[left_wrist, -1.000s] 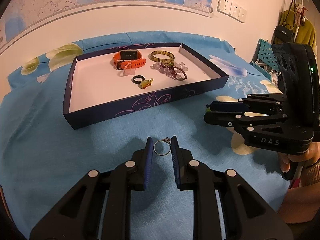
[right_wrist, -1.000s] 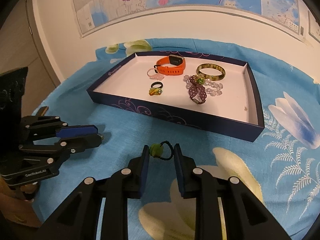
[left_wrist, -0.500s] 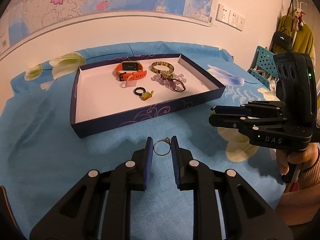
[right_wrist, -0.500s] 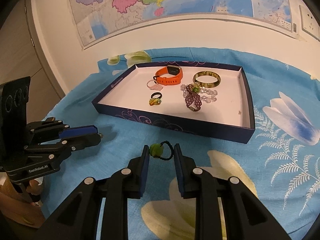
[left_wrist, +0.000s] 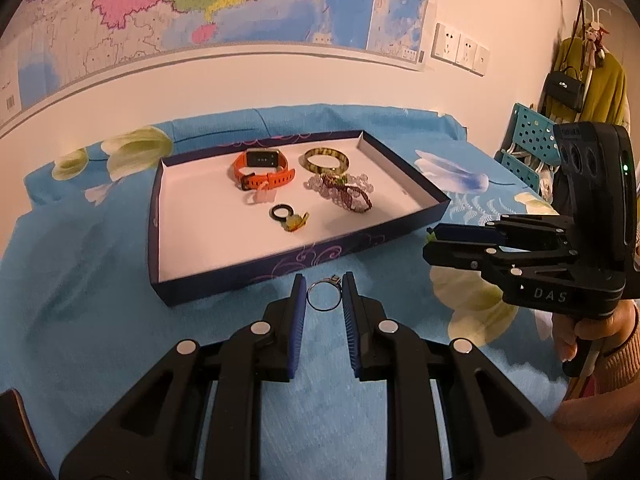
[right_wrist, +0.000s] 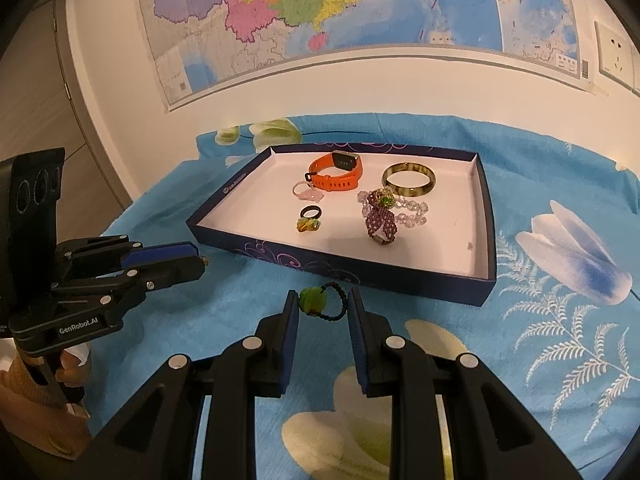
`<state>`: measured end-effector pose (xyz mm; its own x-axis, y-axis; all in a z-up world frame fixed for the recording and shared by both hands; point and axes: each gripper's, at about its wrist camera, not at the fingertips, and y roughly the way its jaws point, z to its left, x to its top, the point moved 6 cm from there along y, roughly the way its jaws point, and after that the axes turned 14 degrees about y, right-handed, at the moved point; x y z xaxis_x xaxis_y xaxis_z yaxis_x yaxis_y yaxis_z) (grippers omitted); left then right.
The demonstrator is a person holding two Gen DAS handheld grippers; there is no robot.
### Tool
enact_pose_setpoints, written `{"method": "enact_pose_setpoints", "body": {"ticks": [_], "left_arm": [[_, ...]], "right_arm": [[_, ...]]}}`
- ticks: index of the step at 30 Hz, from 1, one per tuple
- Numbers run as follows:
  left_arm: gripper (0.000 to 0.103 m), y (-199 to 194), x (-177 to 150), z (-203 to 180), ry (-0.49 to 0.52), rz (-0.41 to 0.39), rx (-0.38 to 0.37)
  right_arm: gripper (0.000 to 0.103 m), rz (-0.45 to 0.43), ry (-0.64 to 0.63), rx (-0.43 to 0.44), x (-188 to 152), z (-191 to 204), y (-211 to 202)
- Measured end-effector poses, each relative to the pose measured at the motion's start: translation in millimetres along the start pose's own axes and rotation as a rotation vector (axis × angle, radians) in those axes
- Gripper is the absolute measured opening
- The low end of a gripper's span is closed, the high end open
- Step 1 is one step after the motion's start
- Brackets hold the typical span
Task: Organize jewelry
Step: 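Carry the silver ring into the box with the left tool while the right tool carries the hair tie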
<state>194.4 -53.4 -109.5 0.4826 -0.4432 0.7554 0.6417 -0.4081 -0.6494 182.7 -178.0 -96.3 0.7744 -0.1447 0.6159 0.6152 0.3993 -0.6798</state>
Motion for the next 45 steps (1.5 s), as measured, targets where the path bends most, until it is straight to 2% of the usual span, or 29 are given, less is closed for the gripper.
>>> {"method": "enact_pose_setpoints", "body": {"ticks": [26, 45], "left_arm": [[0.019, 3.0, 29.3, 10.0, 0.01, -0.046, 0.027], [0.019, 12.9, 41.8, 17.3, 0.012, -0.051, 0.042]], "right_arm": [[0.023, -0.053, -0.022, -0.009, 27.5, -0.3, -7.4], [0.023, -0.065, -0.03, -0.016, 39.4, -3.0, -3.1]]}}
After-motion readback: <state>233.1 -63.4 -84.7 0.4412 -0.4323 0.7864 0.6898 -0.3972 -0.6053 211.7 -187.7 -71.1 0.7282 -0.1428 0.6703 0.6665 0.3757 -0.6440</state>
